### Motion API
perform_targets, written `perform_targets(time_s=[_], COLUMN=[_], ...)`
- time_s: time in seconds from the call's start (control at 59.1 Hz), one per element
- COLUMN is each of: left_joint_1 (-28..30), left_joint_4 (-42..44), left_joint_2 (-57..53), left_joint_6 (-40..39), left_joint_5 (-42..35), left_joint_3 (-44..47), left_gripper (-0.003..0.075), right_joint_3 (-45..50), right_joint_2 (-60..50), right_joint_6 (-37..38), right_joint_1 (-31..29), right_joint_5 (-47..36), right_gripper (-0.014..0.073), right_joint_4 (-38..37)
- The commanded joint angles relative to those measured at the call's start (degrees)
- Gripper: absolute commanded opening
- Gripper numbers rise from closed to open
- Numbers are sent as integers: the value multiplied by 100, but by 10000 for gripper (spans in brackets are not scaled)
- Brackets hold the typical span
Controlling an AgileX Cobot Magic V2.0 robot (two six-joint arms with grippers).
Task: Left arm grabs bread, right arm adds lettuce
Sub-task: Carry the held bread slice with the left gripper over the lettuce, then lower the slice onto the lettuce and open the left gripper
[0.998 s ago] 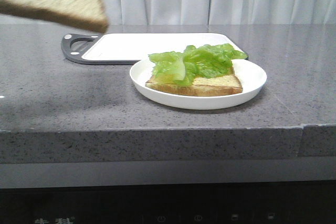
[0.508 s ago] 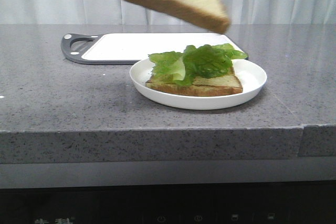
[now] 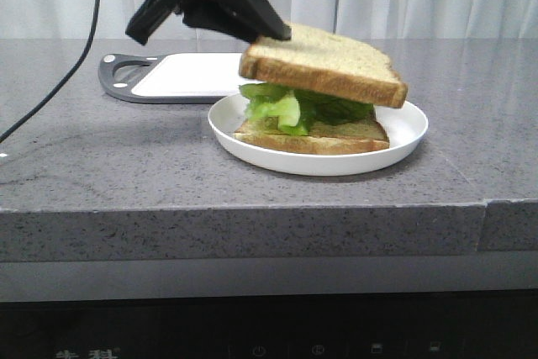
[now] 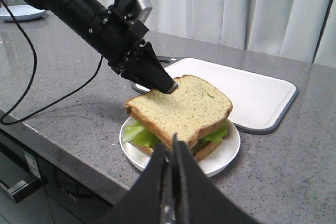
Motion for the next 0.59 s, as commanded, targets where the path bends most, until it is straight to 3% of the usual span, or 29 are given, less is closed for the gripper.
perform_targets(time_s=[0.0,0.186,0.271,0.457,0.575], left_joint_1=[15,15,15,15,46], left_joint_4=[-301,-124,-55,-42,-17], left_joint_2=[-159,-161,-161,-234,-422], left_joint_6=[24,24,24,34,151], left_joint_5=[-46,-125,-125,-102,-102], left_joint_3=[-208,-208,-208,-208,-208], left_gripper=[-20,0,86,375,442], right_joint_3=[-144,-144,-144,-144,-144], right_joint_2=[63,63,63,63,63], right_joint_6=[-33,-33,-33,-33,-33], right_joint_1=[-3,-3,-3,-3,-3], right_joint_5=[-376,-321,-321,-326,-332], right_gripper=[-60,-60,-60,-60,-60], right_joint_4=[63,63,63,63,63])
